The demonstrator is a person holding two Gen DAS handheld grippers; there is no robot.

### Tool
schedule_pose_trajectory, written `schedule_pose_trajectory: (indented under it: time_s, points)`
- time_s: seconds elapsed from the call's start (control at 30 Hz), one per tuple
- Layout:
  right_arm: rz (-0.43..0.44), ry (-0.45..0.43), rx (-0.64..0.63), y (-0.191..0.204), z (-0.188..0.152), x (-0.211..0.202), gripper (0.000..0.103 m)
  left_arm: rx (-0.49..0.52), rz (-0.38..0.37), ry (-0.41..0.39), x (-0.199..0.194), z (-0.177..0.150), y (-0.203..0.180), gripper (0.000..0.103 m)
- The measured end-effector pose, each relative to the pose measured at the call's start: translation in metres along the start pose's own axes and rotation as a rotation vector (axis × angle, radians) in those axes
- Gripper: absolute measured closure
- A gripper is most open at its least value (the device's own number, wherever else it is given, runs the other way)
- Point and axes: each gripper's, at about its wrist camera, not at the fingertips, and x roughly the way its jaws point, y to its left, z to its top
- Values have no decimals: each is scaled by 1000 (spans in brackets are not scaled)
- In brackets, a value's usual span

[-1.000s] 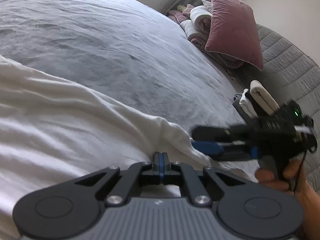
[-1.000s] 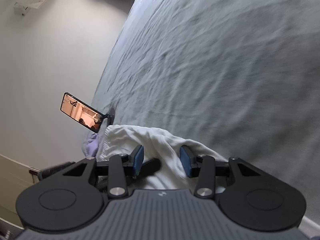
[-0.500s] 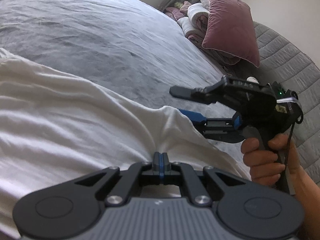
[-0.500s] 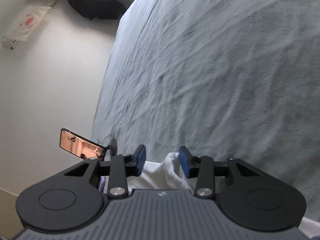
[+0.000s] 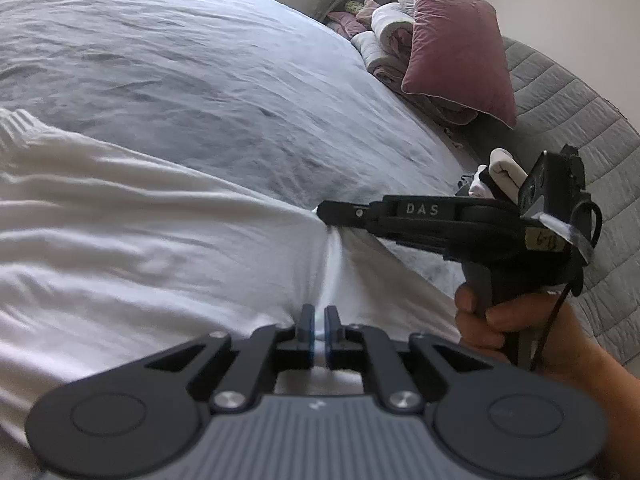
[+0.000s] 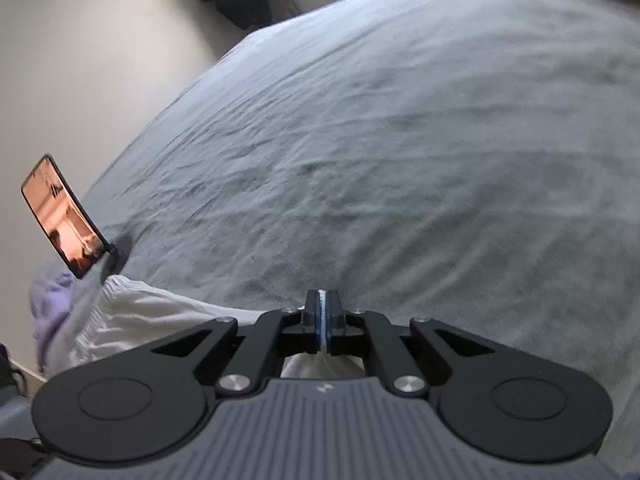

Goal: Fold clothes

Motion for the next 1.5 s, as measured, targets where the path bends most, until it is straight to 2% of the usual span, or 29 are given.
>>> schedule_pose_trajectory:
  time_s: [0.03,0.07,0.13,0.27,0.3,0.33,0.5,0.6,0.77,0.83,0.9,1.0,1.13,1.2,1.3,1.5]
  points:
    - [-5,-2,-9,-1,-1,-1,97,-3,3,-2,-3,0,1,94]
    - [-3,-6,-6,-2,-1,-5,90,-7,6,-5,-6,-1,2,92]
    - [-13,-15,-14,-1,-2,-13,88,-10,17,-20,-14,-3,2,81]
    - [-28,-49,-64,6,-10,-37,62,-18,51,-59,-34,-9,5,69]
    - [-30,-60,-76,7,-13,-44,62,-25,66,-70,-39,-10,8,64]
    - [-26,-67,-87,9,-16,-50,62,-32,81,-80,-44,-12,10,63]
    - [-23,-99,-191,33,-40,-75,62,-99,133,-127,-70,-19,28,63]
    - [-53,-122,-279,53,-61,-90,62,-137,150,-159,-86,-24,40,63]
    - [-47,-134,-410,78,-97,-101,63,-190,169,-204,-109,-32,57,63]
    - [-39,-134,-449,85,-109,-102,67,-207,193,-228,-119,-33,61,64]
    - [-20,-126,-481,91,-120,-103,77,-237,203,-265,-128,-34,66,65]
    - [-1,-100,-523,100,-132,-101,86,-285,222,-314,-139,-34,74,67]
    - [0,-65,-556,104,-137,-93,89,-349,294,-373,-148,-34,84,79]
    - [-4,-54,-561,104,-137,-91,90,-365,335,-392,-150,-34,87,79]
    - [-17,-37,-570,103,-138,-87,90,-392,342,-393,-150,-34,92,79]
    - [-27,-15,-580,101,-141,-85,90,-361,385,-400,-145,-32,87,79]
